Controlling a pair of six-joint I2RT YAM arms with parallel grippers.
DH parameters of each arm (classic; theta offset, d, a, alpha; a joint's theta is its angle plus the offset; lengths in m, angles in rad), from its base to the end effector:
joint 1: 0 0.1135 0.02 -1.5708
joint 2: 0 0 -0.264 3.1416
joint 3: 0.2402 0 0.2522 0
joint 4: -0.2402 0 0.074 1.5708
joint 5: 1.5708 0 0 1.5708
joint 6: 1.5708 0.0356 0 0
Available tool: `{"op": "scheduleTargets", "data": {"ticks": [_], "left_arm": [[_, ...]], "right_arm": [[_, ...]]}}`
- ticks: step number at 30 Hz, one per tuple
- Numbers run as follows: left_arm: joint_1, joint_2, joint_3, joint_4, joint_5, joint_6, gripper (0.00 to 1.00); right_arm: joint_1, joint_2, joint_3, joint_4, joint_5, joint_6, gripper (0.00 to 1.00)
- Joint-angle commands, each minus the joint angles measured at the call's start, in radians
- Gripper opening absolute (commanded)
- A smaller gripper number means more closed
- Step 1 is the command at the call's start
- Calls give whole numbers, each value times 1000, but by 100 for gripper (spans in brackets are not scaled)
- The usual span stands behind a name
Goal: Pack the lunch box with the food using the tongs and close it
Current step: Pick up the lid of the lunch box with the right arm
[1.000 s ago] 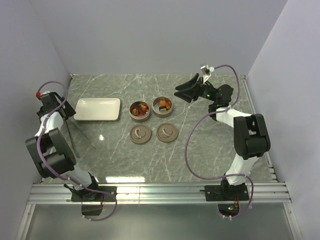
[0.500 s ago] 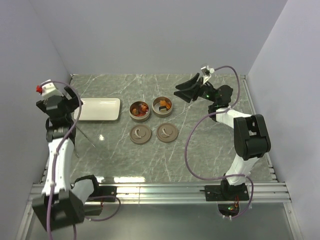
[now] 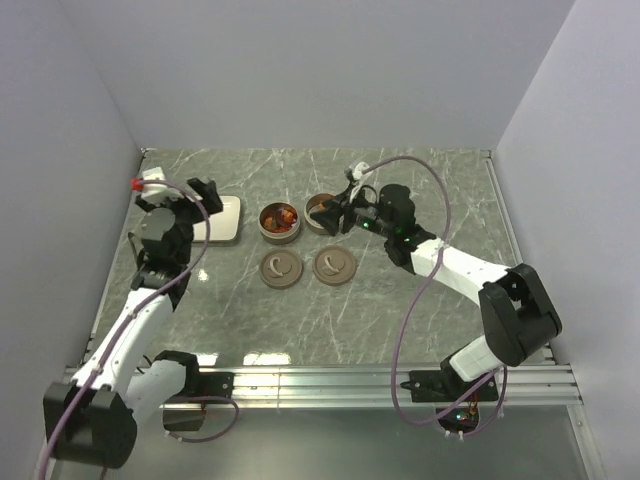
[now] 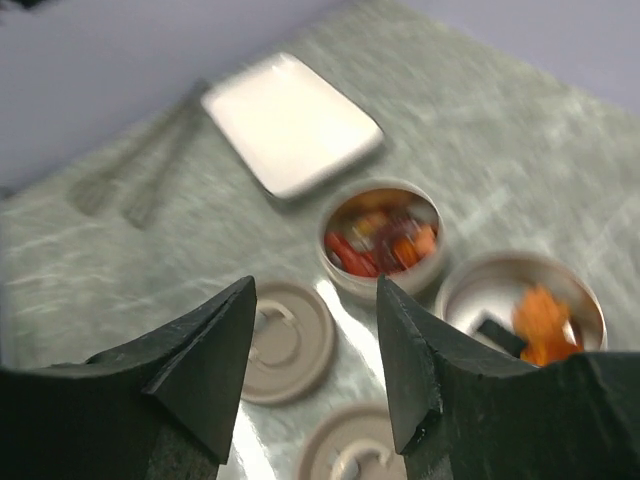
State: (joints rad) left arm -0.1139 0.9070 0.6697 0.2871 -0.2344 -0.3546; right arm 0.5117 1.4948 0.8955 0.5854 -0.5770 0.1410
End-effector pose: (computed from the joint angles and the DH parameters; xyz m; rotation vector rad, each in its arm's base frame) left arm 0.2176 -0.0166 0.3276 -0.3678 1.4805 -0.1960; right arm 0.2869 0.1834 0.2867 -0.7553 1.4866 0.9559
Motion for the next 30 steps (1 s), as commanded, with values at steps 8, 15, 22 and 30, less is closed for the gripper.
{"op": "scheduleTargets", "data": {"ticks": [8,15,22,30], "left_arm": [[-110,257,11,268,-69,5,99],[-109,300,5,290,-23,-18,99],[-109,299,8,282,-14,-24,99],[-109,302,10,279,-14,-32,99]], "right_arm": [[142,110,65,-357,575,-67,57],[186,137,36,-418,724,-26,56],[208,102,-38,-401,706,-21,55],[240,62,-70,-401,701,-24,55]]}}
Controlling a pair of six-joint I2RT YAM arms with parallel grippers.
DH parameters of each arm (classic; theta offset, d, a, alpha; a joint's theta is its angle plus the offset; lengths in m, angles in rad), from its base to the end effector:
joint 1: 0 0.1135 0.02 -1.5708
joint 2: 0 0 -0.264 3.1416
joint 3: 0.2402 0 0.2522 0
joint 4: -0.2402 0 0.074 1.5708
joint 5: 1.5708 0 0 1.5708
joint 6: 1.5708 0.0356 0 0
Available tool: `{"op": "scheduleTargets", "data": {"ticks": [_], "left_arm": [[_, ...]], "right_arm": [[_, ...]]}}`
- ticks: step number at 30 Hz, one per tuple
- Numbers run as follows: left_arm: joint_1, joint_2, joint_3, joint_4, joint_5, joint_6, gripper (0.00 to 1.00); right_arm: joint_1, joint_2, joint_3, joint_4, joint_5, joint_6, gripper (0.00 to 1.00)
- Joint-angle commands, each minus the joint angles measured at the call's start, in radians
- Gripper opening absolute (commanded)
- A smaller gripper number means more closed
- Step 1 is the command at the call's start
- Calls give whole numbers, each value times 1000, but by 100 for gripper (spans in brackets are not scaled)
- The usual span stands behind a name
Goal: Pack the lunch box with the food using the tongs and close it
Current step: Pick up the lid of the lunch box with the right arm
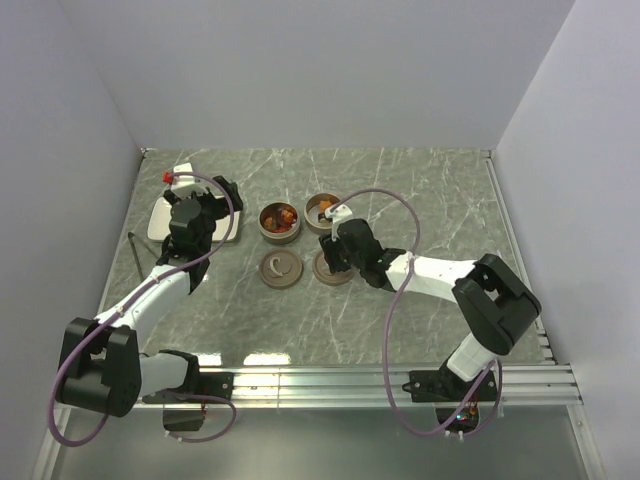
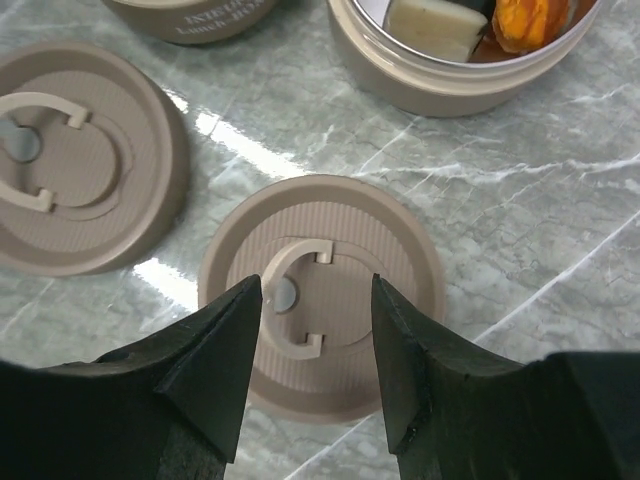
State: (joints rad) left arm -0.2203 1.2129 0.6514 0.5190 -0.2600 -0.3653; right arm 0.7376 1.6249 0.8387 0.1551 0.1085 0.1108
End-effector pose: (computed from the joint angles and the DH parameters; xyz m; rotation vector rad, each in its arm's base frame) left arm 0.2705 -0.0512 0.2765 -0.3168 1.5859 -0.2430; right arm 0.2528 0.2245 0.1816 -0.6260 2.1302 0.3540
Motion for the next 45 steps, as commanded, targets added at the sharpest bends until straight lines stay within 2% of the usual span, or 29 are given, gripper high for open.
{"op": "scheduleTargets", "data": {"ticks": [1,13,21,32,35,43,45], "left_arm": [[-2,-1,30,46,10,-23,99],[-2,16,39,35,21,-23,100],[-2,13,33,38,15,-23,99],[-2,2,24,44,13,-27,99],[-2,-1,21,46,15,-27,99],[-2,-9,16,47,7,-26,99],[-2,-6,16,47,8,-26,99]], "right_arm": [[17,-79,-18,29,19,7,55],[36,-4,36,-68,-20,15,55],[37,41,71,-143,59,38,50],[37,64,80,-143,100,52,34],[37,62,79,-137,115,56,27],[34,4,80,-178,233,82,1],[32,-32,79,-201,270,92,0]]}}
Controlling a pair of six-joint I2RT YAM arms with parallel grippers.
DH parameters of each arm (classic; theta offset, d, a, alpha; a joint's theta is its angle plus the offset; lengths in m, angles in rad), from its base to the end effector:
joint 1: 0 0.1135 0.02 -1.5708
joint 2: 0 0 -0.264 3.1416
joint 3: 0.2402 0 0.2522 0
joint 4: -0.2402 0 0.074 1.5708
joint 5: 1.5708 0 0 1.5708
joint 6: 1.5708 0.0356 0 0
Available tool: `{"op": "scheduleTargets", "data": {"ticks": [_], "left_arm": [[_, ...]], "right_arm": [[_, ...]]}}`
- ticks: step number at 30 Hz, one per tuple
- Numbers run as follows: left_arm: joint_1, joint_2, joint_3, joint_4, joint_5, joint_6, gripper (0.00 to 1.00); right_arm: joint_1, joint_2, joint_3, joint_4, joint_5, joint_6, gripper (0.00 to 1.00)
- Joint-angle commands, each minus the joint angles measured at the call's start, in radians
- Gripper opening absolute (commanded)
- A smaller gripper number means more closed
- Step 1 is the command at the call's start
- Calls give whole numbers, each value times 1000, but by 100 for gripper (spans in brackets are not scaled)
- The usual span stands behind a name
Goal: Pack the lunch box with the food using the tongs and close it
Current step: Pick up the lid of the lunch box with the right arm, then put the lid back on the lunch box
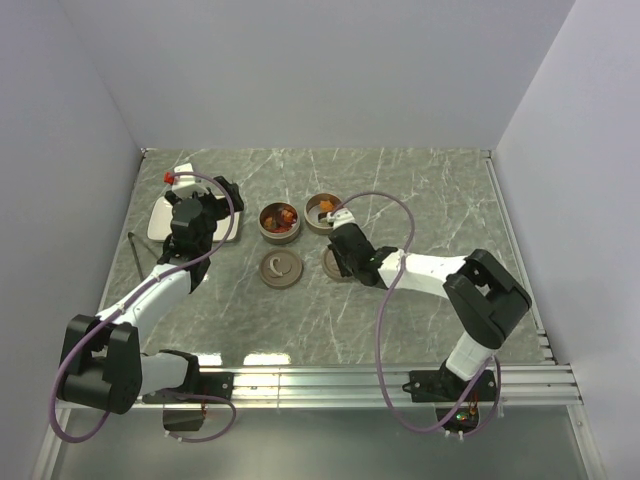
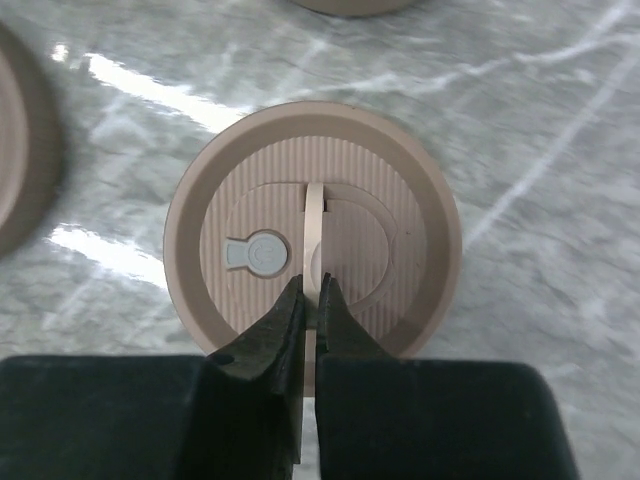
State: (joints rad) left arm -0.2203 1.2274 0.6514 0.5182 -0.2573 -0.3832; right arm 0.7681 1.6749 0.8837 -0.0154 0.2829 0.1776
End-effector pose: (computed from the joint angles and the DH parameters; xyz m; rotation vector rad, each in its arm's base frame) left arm 0.2727 -0.0518 0.2727 -0.3291 1.5992 -0.2544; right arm 0.2494 0.2271 0.1659 -0.5520 2.2745 0.1314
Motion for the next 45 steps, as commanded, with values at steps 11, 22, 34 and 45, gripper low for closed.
{"op": "scheduleTargets", "data": {"ticks": [11,22,34,45], "left_arm": [[-2,3,37,23,-16,-11,100],[-2,-5,36,19,0,-10,99],[-2,-3,36,19,-8,-3,99],[-2,-2,37,19,-8,-2,100]], "right_arm": [[-24,-250,90,-43,107,7,0],[-144,-64,268,92,-117,-18,0],[-219,196,472,80,-249,-3,0],[-219,281,546,20,-280,-6,0]]}}
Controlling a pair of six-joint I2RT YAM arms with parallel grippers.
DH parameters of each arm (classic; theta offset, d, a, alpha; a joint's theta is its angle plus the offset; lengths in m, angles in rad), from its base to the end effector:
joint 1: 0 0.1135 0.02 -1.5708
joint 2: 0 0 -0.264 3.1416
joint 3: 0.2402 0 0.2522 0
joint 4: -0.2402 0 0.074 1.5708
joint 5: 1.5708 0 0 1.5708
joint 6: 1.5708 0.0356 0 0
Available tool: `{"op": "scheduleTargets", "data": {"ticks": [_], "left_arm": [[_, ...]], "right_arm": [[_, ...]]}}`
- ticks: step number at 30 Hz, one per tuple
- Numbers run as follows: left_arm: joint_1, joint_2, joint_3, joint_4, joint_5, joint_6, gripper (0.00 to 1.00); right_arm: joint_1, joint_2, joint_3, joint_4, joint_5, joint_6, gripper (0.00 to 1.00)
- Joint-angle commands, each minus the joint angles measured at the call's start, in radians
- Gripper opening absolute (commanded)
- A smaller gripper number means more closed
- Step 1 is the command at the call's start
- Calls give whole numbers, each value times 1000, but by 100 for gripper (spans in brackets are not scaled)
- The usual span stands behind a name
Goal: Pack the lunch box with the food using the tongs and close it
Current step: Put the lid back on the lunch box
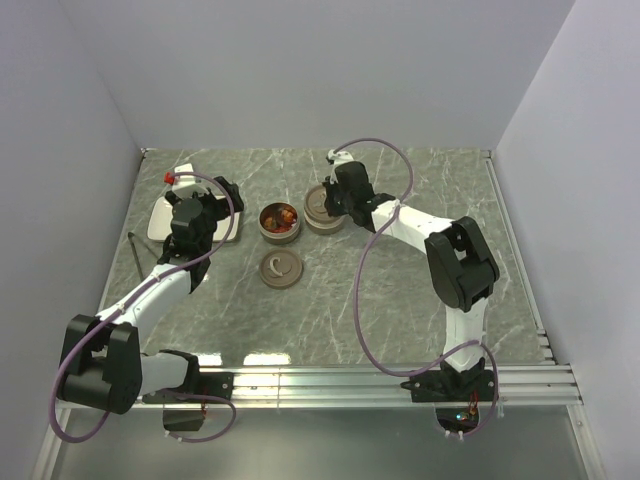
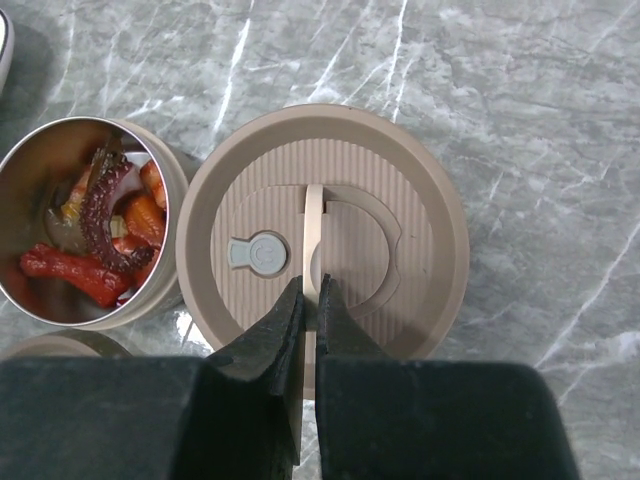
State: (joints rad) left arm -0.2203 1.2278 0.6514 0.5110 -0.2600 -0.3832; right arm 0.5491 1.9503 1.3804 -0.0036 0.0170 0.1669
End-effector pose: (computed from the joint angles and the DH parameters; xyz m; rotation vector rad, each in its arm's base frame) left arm 0.2728 -0.0517 0.2718 -0.3311 1.6061 -0.2499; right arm 0.3829 0.2336 0.2176 -0.4025 2.1333 0.3969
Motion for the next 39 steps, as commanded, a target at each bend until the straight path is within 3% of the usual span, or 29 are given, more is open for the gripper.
{"op": "scheduleTargets", "data": {"ticks": [1,39], "left_arm": [[-2,-1,37,26,-5,-2,100],[-2,-2,25,38,-4,-11,100]], "right_arm": [[0,6,49,8,-12,5,0],[12,-129,-35,-24,55,62,0]]}}
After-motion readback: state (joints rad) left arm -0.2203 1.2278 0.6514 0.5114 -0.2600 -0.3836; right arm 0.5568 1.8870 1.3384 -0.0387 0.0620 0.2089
